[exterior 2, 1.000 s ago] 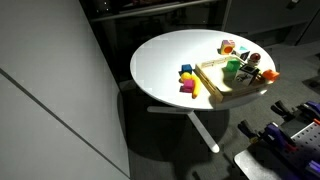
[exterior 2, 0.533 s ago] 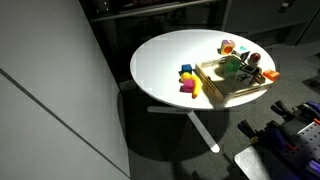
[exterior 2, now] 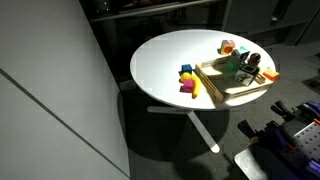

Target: Put the maroon fruit in the box

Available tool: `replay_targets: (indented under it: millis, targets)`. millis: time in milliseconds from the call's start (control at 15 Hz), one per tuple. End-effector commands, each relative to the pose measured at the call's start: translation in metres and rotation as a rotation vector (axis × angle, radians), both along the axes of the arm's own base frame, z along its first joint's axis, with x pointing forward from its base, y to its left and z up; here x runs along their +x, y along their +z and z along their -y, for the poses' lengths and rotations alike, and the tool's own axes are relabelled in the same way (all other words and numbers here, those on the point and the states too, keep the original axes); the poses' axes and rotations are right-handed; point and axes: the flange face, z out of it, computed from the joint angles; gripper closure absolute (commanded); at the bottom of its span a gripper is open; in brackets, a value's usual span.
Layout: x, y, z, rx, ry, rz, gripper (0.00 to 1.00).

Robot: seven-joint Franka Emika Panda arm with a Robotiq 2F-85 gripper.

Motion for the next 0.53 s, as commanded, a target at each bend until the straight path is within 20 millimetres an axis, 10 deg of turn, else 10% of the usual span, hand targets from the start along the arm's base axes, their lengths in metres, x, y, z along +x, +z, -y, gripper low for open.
replay_targets:
  millis: [0, 467]
  targets:
    - [0.016, -0.02, 0.005, -0.041, -0.033, 0.016, 0.0]
    - [0.027, -0.076, 0.013, -0.05, -0.108, 0.03, 0.0]
